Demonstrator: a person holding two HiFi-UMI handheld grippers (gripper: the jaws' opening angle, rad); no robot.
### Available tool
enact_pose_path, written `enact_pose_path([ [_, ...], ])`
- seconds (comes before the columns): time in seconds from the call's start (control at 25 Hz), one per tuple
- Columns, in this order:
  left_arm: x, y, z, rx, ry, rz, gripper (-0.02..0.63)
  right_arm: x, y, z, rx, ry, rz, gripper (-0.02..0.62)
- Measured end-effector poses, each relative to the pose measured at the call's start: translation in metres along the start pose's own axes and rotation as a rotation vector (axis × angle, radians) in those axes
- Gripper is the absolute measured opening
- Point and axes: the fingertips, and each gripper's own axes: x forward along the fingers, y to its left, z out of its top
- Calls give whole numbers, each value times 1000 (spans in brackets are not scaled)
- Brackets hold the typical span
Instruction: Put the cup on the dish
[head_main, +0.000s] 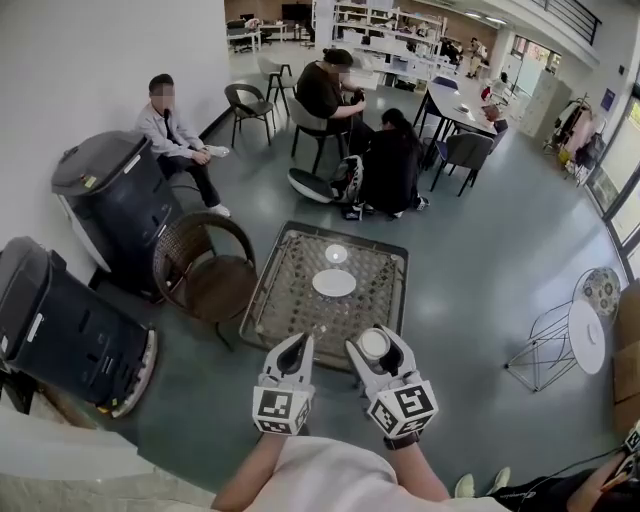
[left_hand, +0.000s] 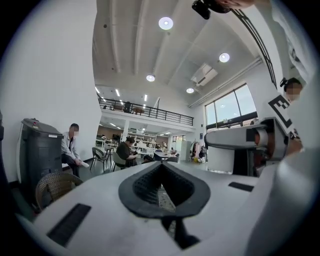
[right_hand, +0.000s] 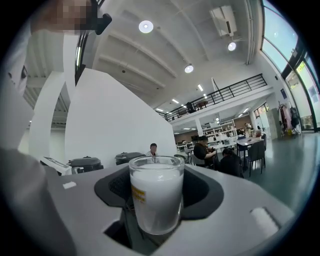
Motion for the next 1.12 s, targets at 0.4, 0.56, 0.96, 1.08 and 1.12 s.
enact_pose_path([
  [0.4,62,98,14,-59,-39,1,3,127,-2,-18,13,-7,23,256],
  [0.56,94,111,12,-43,-6,-38,3,145,-19,-37,51,24,-31,256],
  [0.96,166,90,-71,-73,171,-118,3,164,-110,-96,54,142,-121,256],
  [1.08,191,89,-95,-19,212,-130,3,180,-131,-111,10,159,-123,256],
  [1.12,199,90,-101,-30,221,-128,3,184,-138,-118,-6,169,-123,256],
])
